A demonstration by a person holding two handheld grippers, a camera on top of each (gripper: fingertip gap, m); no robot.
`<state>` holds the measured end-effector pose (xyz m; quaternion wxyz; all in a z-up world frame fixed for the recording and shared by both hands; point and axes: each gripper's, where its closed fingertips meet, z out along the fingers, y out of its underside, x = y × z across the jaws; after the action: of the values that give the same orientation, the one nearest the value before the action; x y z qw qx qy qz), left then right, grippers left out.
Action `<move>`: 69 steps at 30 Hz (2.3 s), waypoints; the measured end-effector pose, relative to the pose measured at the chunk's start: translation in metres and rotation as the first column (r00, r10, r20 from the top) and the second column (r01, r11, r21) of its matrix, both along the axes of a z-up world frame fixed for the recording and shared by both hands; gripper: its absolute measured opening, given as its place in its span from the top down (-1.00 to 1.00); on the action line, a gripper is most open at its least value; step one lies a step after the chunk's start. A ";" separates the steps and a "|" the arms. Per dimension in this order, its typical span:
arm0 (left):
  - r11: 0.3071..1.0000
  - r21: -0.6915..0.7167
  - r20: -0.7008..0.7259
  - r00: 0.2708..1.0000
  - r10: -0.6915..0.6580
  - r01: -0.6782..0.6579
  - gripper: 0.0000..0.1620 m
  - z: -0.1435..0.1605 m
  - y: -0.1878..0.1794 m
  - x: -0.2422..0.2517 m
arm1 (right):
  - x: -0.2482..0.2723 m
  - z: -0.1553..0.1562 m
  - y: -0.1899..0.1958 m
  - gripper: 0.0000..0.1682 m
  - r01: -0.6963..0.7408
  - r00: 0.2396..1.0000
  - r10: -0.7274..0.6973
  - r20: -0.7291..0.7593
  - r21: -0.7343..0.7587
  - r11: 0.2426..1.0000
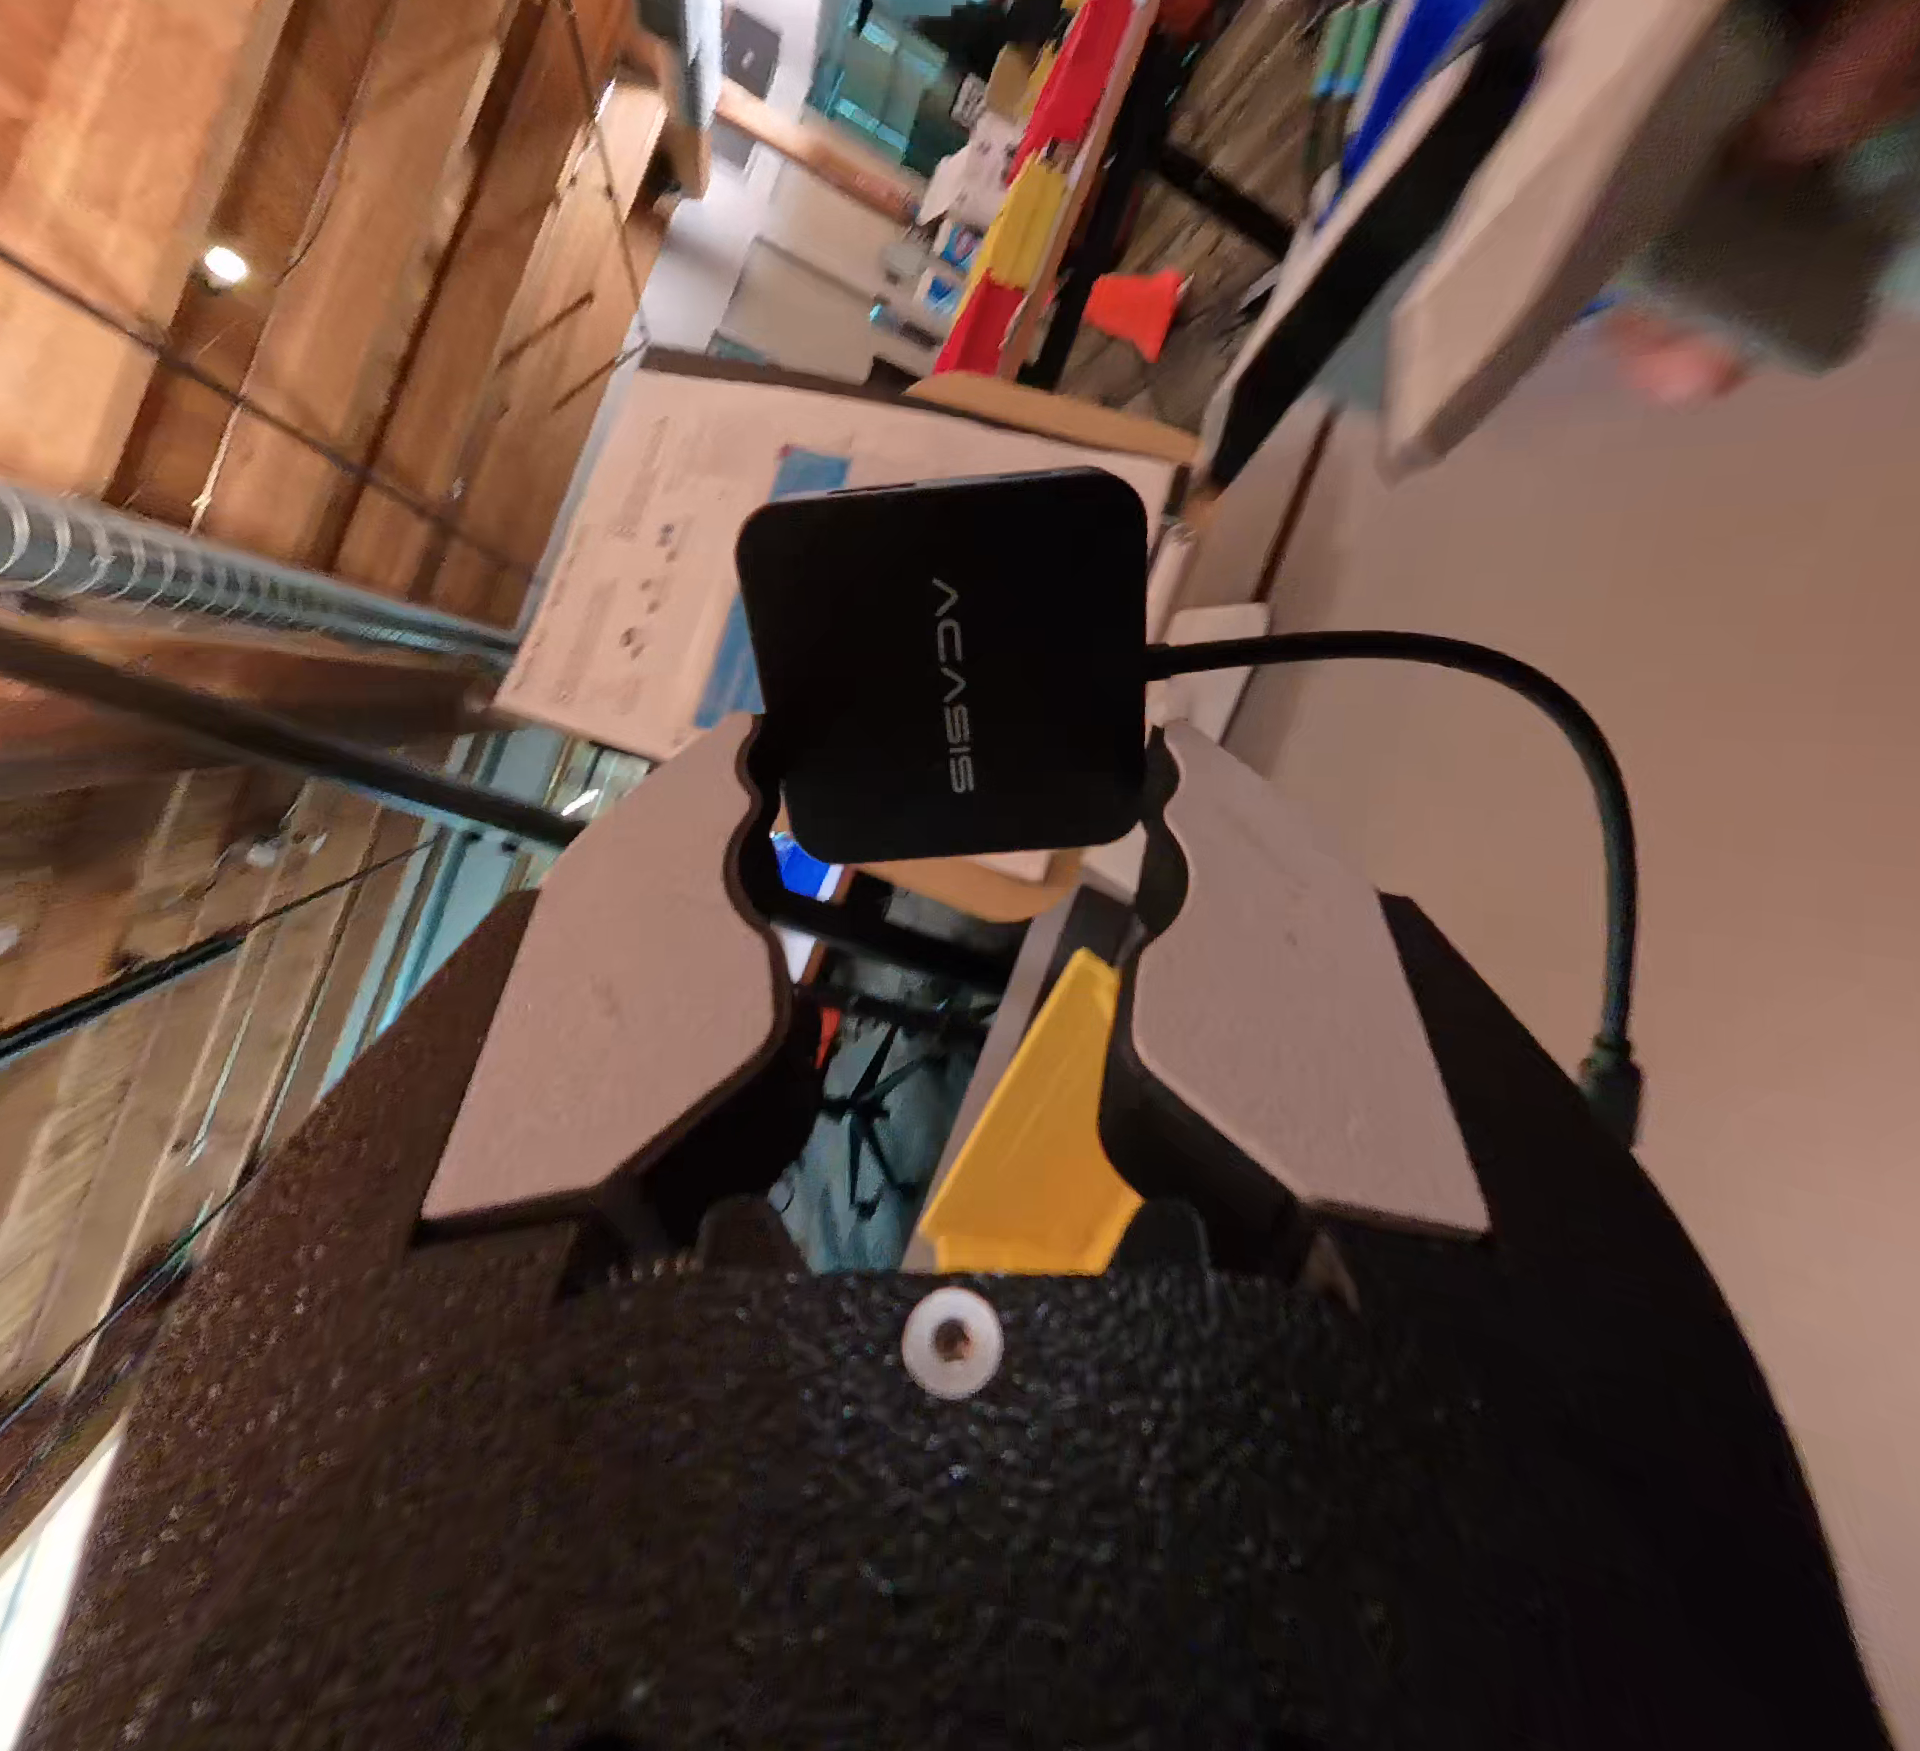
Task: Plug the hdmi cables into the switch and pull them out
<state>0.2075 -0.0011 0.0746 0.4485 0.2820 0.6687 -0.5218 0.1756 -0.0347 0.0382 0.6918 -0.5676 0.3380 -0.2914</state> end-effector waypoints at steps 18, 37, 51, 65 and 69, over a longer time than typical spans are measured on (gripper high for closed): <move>0.925 -0.333 -0.943 -0.086 -0.322 0.184 0.47 -0.135 -0.099 0.010 | 0.038 -0.086 -0.085 0.84 -0.060 0.973 0.180 -0.144 0.595 0.801; 0.851 -0.225 -0.869 -0.493 0.045 0.475 0.83 -0.173 -0.066 -0.043 | 0.001 -0.130 -0.055 -0.18 0.003 0.987 0.064 0.147 -0.415 0.910; 0.817 -0.148 -0.830 -0.518 0.204 0.558 0.83 -0.185 -0.056 -0.055 | -0.014 -0.142 -0.055 0.02 0.011 0.982 0.104 0.157 -0.601 0.799; 0.858 -0.148 -0.829 -0.534 0.164 0.492 0.83 -0.190 -0.066 -0.048 | -0.003 -0.148 -0.045 0.14 0.065 0.977 0.071 0.200 -0.598 0.799; 0.871 -0.187 -0.823 -0.557 0.113 0.453 0.83 -0.186 -0.071 -0.042 | 0.001 -0.147 -0.048 0.14 0.048 0.992 0.021 0.121 -0.544 0.838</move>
<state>0.1650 -0.0719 -0.1111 -0.5249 -0.1221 0.7124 -0.4496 0.1768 -0.0831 -0.1091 0.5189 -0.7197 0.2020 -0.4146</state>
